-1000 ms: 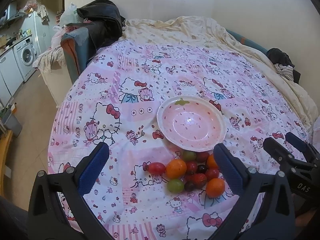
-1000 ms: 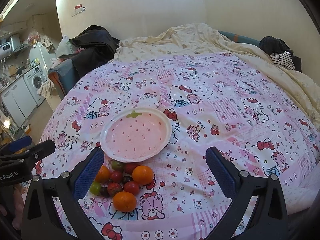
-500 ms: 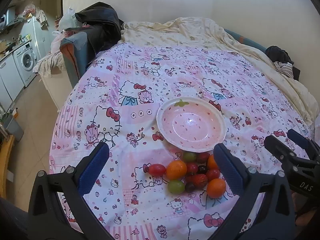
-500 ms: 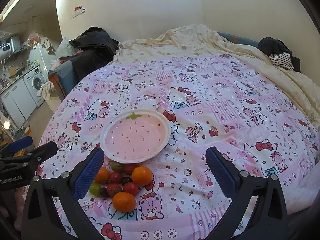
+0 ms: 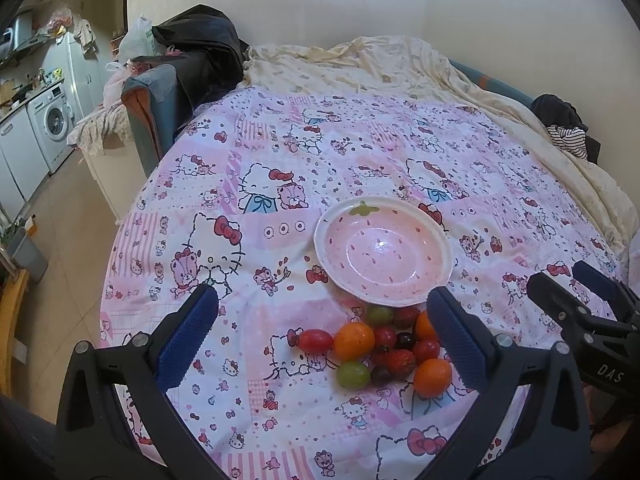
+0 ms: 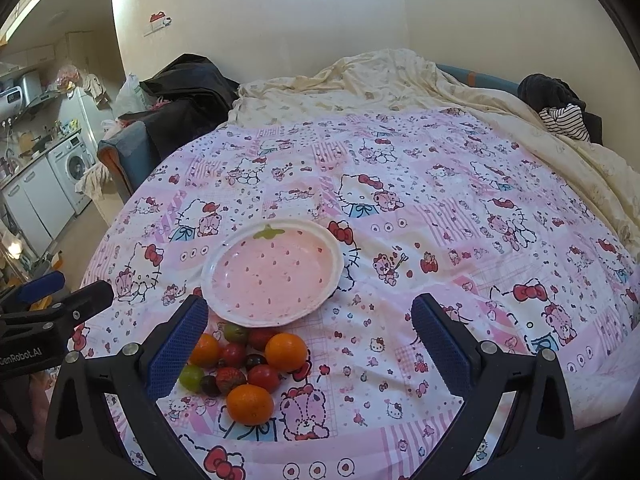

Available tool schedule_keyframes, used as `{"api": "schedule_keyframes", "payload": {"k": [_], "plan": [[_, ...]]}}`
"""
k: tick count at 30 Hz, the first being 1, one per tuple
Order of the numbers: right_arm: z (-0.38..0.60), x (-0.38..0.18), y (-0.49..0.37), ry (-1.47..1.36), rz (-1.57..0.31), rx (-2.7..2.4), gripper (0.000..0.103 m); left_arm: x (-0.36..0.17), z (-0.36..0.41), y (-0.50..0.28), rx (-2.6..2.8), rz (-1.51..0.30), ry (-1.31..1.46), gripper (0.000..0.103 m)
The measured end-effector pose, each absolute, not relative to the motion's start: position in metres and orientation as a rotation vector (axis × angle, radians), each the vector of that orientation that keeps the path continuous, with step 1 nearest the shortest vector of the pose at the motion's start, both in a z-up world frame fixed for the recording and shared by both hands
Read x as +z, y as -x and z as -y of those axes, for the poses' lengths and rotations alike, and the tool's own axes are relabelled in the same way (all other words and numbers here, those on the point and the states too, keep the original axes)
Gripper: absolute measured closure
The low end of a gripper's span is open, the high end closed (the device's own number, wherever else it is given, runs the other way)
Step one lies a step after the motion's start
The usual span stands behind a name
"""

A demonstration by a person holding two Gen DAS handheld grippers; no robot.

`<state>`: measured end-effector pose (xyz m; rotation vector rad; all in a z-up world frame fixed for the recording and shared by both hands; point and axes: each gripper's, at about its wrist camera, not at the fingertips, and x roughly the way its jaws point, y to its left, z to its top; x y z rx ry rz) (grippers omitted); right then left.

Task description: Organize fruits

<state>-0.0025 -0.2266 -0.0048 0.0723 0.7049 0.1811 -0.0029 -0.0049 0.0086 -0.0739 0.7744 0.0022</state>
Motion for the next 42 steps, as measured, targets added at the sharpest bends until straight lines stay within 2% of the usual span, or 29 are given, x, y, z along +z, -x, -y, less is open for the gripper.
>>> {"api": "schedule_keyframes", "payload": {"k": [32, 36, 40, 41, 42], "plan": [[0.224, -0.002, -0.002, -0.087, -0.711, 0.206, 0.000, 0.011, -0.007, -0.001, 0.055, -0.773, 0.081, 0.000], [0.235, -0.003, -0.014, -0.122, -0.773, 0.171, 0.000, 0.007, -0.025, -0.007, 0.104, -0.826, 0.142, 0.000], [0.244, -0.025, -0.036, -0.164, -0.959, 0.194, 0.000, -0.003, -0.036, -0.012, 0.168, -0.888, 0.145, 0.000], [0.243, -0.034, -0.039, -0.175, -1.020, 0.219, 0.002, -0.006, -0.040, -0.013, 0.179, -0.908, 0.158, 0.000], [0.240, -0.049, -0.043, -0.206, -1.106, 0.266, 0.010, -0.009, -0.042, -0.014, 0.184, -0.921, 0.170, 0.000]]}}
